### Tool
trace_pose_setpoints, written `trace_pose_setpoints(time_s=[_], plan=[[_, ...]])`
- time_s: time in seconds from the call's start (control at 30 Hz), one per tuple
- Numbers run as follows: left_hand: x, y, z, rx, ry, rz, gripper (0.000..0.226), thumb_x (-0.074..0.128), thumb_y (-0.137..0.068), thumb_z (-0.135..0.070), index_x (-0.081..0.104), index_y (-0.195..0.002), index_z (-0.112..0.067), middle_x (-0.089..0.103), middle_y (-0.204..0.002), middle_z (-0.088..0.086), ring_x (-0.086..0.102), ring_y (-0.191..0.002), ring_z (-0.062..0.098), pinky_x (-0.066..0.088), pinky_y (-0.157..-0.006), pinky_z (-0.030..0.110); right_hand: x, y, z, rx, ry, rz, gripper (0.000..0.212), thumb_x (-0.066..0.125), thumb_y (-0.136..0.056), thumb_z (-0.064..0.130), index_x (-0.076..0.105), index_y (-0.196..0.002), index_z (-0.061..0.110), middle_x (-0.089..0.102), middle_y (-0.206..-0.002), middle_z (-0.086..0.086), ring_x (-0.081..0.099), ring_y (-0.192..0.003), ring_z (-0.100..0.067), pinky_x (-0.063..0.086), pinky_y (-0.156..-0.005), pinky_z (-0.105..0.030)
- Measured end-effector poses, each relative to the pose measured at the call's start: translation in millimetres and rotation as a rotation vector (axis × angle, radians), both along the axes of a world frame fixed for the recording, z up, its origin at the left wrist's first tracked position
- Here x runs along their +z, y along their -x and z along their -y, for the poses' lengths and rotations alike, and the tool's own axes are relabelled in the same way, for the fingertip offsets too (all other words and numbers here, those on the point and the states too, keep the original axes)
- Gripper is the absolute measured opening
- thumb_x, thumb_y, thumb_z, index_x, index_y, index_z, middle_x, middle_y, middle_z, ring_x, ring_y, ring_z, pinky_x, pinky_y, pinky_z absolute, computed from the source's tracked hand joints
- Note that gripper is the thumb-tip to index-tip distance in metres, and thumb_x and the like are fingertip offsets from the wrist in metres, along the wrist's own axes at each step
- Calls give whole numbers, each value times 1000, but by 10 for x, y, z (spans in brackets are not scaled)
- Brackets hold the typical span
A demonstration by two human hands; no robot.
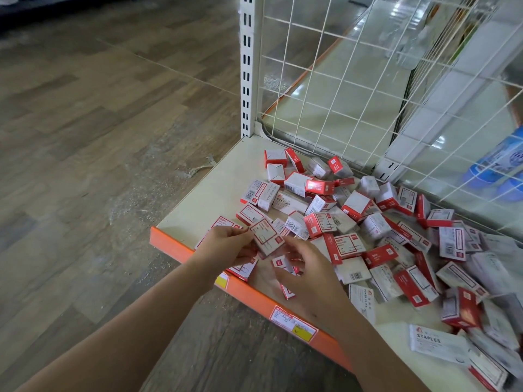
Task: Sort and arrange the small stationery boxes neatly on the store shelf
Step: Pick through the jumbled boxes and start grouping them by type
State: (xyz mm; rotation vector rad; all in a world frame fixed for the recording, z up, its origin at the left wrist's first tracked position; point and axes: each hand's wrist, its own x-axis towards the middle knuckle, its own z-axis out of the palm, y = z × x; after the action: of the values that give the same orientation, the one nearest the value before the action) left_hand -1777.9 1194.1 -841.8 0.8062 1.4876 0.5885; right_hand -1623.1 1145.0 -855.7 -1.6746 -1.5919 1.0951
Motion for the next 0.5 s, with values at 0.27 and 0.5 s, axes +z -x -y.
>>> trace_pose_setpoints(time_s=[0.27, 0.5], plan=[[12, -52, 32, 7, 77, 63, 17, 49, -93, -2, 59, -80, -7, 68, -80, 10, 66, -73, 20, 56, -76, 32, -69, -17, -26, -14, -122, 21, 50, 64, -81, 42, 52, -125, 20, 60, -116, 12, 54, -101, 7, 44, -82, -4], [-11, -34, 39, -161, -18, -137, 9, 56, -91, -11, 61, -97, -14, 64, -101, 2, 61, -99, 21, 52, -82, 29, -93, -80, -22, 22, -218, 99, 45, 62, -85, 30, 51, -126, 16, 52, -108, 16, 45, -95, 19, 35, -74, 5]])
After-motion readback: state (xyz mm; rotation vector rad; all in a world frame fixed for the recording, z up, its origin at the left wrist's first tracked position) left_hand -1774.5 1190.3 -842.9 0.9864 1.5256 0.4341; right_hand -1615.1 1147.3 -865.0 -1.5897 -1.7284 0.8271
